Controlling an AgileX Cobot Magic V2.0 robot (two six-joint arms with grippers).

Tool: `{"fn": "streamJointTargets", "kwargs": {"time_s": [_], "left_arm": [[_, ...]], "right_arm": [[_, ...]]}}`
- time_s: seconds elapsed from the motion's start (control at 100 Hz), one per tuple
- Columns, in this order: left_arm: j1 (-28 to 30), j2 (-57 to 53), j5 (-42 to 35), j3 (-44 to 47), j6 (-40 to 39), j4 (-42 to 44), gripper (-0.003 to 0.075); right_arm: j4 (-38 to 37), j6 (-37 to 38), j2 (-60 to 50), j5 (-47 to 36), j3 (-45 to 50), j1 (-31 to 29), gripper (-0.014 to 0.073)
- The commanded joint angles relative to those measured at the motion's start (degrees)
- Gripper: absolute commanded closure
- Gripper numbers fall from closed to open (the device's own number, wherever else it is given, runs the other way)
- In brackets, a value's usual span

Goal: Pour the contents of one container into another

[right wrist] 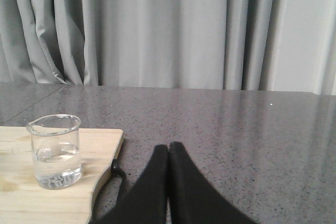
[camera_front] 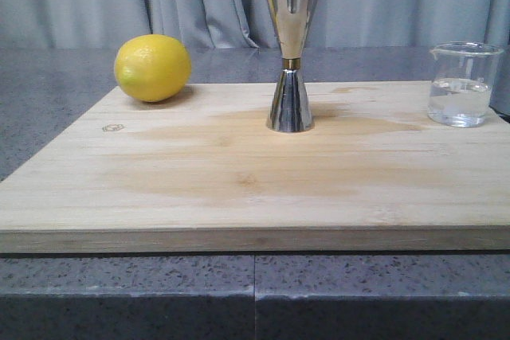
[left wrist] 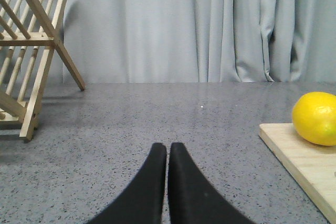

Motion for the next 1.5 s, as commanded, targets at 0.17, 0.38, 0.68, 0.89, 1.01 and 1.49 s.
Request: {"fn": "streamJointTargets", "kwargs": {"time_s": [0.17, 0.38, 0.68, 0.89, 1.01, 1.49], "left_arm": [[0.0, -1.2, -4.6, 1.7, -0.1, -0.5, 0.0739], [0.0, -1.2, -4.6, 1.7, -0.1, -0.5, 0.0739], [0.0, -1.2, -5.9, 1.7, -0.1, -0.5, 0.0739], [0.0, -1.2, -9.0, -0.3, -0.2, -6.0, 0.0739], [0.0, -1.2, -5.6, -4.1, -0.2, -6.7, 0.0739], [0.0, 13.0, 15.2, -28.3, -0.1, -2.4, 0.0739]], "right_arm": [[-0.2, -0.2, -1.0, -4.3, 0.4, -0.2, 0.0666], [-0.2, -0.2, -1.0, -4.3, 0.4, -0.2, 0.0666], [-0.1, -0.2, -1.0, -5.1, 0.4, -0.2, 0.0666], [3.6, -0.2, -1.0, -5.1, -1.6, -0.2, 0.0666], [3.7, -0.2, -1.0, -0.4, -6.2, -0.2, 0.0666], [0.5, -0.2, 14.5, 14.2, -29.9, -0.2, 0.0666]]}}
